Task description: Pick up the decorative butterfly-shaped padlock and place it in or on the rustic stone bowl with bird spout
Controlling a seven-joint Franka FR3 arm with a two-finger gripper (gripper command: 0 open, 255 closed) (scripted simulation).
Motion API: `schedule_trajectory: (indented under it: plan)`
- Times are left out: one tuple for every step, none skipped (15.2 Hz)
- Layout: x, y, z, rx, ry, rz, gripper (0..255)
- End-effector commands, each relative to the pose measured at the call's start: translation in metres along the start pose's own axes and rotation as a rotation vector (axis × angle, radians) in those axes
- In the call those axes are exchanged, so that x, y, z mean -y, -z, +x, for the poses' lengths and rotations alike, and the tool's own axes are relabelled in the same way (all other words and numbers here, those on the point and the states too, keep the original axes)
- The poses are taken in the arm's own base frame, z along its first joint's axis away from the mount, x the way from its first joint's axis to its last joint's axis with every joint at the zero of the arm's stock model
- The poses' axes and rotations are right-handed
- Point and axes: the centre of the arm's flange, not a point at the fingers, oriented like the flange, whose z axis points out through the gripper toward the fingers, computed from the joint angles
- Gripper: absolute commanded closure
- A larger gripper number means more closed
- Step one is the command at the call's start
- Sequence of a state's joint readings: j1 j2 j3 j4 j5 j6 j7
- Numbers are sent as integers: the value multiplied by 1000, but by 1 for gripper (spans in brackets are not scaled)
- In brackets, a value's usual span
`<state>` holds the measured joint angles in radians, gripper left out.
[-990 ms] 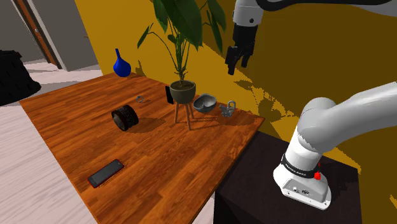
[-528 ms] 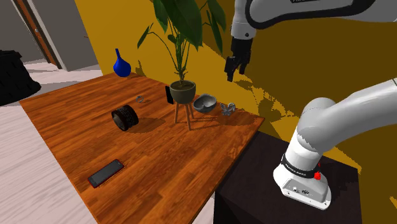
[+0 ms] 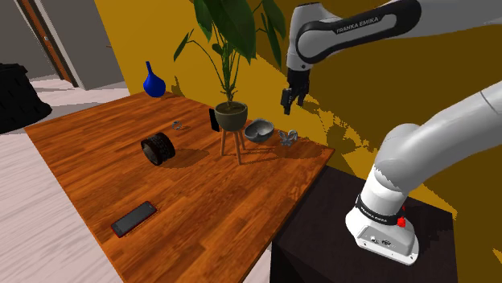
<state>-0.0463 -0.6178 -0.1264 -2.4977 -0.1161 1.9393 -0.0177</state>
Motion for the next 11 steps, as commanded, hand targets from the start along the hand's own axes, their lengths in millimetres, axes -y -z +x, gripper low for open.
schedule_trajectory:
  plan:
    - [-16,-25,9,6,2,0,0]
    - [-23,-35,13,10,3,1,0]
    - [-30,-46,18,13,4,1,0]
    - [-37,-56,23,17,4,2,0]
    - [-43,-67,28,21,5,2,0]
    - [-50,-77,33,24,6,3,0]
    - [-57,-88,38,28,6,3,0]
    - [-64,-98,42,32,7,4,0]
    - [-71,-109,47,35,8,4,0]
    - [-77,-120,52,39,8,4,0]
    - [-84,-130,56,43,9,5,0]
